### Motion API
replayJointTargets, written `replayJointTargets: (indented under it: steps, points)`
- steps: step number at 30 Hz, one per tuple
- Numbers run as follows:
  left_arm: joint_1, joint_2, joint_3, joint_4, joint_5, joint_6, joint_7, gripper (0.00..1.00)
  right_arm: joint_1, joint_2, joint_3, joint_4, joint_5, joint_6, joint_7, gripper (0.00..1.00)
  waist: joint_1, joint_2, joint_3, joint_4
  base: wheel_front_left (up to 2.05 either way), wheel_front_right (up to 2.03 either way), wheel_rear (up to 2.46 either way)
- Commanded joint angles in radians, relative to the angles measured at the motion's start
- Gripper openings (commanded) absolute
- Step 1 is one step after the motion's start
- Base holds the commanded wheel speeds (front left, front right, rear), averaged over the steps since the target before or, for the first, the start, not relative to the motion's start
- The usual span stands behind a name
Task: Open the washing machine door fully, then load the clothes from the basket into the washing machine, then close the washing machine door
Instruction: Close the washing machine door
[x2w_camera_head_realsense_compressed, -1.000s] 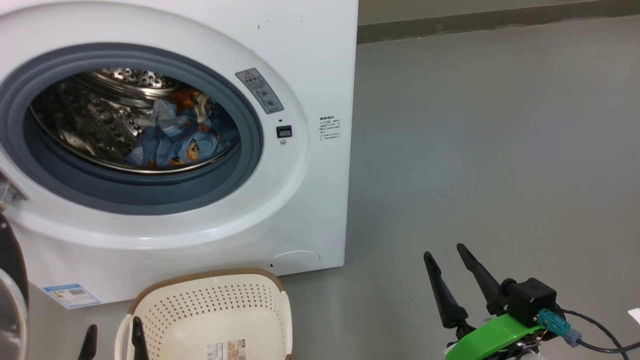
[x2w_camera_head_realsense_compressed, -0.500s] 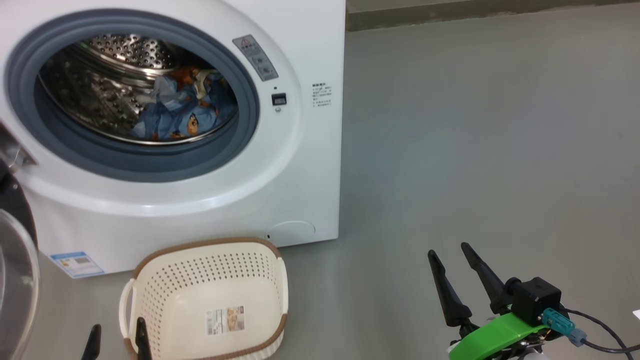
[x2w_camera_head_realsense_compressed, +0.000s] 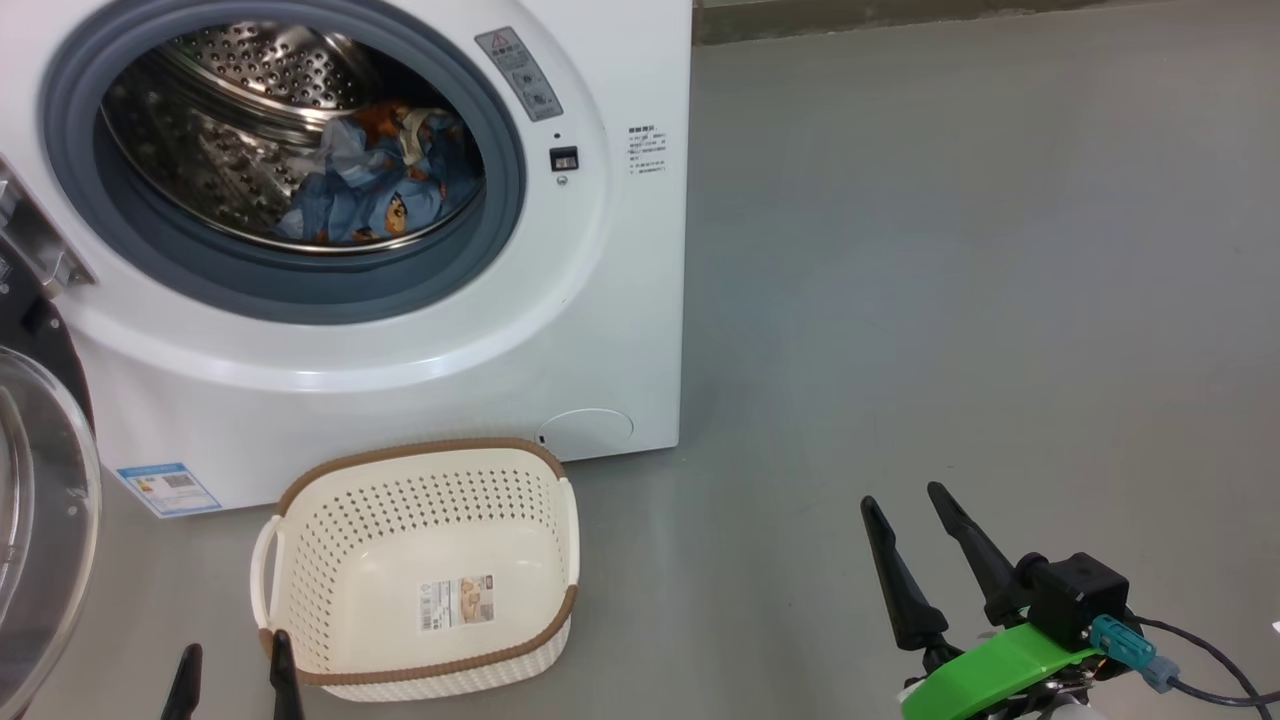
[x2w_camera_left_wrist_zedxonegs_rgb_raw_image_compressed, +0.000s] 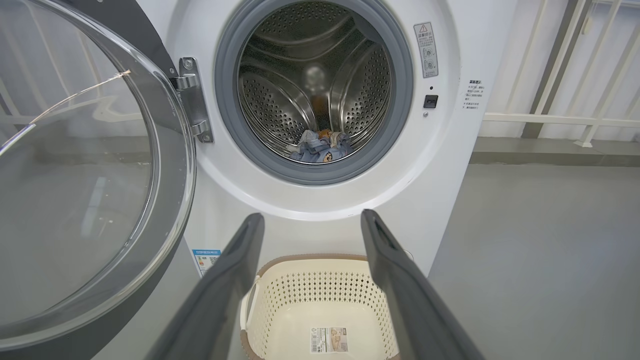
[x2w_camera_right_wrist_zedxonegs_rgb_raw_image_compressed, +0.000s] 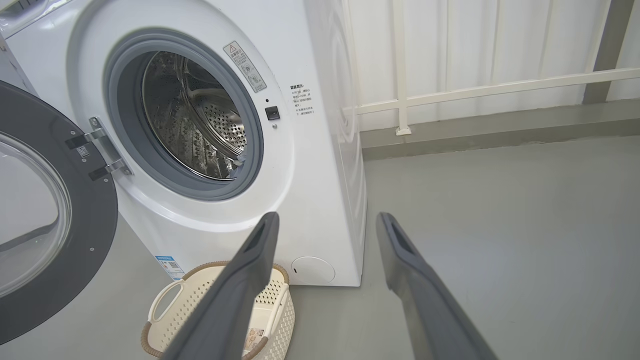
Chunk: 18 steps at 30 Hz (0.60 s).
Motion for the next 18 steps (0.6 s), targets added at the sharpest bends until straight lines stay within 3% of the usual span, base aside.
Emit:
replayJointTargets:
  steps: [1, 8, 18]
  points:
    - [-0.043, 0.003, 0.032, -0.026, -0.011, -0.003, -0.005, 1.0, -0.008, 0.004, 0.022, -0.028, 0.016, 0.006, -0.012, 1.0, 0.0, 0.0, 0.0, 0.001, 0.0, 0.0, 0.0]
    - [-0.046, 0.003, 0.03, -0.021, -0.009, -0.01, -0.005, 1.0, -0.008, 0.004, 0.02, -0.03, 0.013, 0.006, -0.012, 1.0, 0.0, 0.0, 0.001, 0.013, 0.0, 0.0, 0.0]
    - [-0.047, 0.003, 0.027, -0.002, -0.021, -0.007, -0.005, 1.0, 0.001, 0.004, 0.018, -0.029, 0.014, 0.006, -0.012, 1.0, 0.0, 0.0, -0.015, 0.088, 0.0, 0.0, 0.0]
